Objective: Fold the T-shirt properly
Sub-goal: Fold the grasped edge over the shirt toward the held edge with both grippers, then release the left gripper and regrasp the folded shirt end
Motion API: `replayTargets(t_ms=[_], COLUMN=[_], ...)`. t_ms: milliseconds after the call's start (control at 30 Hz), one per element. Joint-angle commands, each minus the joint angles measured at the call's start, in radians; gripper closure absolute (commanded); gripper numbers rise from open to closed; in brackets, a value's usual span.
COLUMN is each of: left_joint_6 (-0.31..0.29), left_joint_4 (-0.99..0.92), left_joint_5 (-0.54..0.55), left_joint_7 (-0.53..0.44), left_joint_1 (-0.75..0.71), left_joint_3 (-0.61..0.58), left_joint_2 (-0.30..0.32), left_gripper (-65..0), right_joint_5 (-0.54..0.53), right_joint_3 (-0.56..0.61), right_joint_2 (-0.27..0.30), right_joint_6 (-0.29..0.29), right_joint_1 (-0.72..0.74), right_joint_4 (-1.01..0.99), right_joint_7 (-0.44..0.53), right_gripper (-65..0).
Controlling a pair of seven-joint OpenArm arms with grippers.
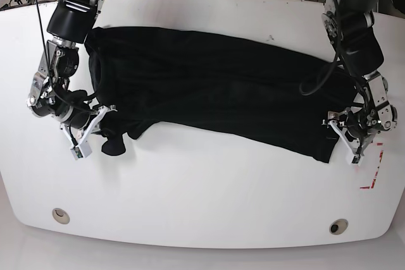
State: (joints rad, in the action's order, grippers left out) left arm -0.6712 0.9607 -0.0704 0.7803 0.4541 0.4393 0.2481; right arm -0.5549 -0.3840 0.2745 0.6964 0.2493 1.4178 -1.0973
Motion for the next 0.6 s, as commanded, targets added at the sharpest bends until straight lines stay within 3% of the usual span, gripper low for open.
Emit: replayTargets(t_ms=[0,167,567], left_joint_6=[-0.020,-0.023,-0.017], left_joint_4=[0.117,0.209,0.182], left_joint_5=[0.005,0.004,0.004], left_joint_7=[0.021,0.044,0.038], left_joint_1=[-0.025,-0.082,-0.074], left_joint_3=[0.003,0.002,0.000], left_joint_2=[0.001,-0.010,-0.011], left_gripper=[-38.3,-38.2,-38.3], right_joint_5=[-0.018,-0.018,-0.018], right_joint_3=[-0.002,-0.002,-0.002], right_joint_2=[0.018,0.019,0.015], right_joint_6=[0.002,0.002,0.002], right_joint_1=[0.026,0.026,0.026], right_joint_4=[0.016,0.016,0.016], right_joint_7=[0.024,0.026,0.026], right_gripper=[-2.2,-2.2,-2.2])
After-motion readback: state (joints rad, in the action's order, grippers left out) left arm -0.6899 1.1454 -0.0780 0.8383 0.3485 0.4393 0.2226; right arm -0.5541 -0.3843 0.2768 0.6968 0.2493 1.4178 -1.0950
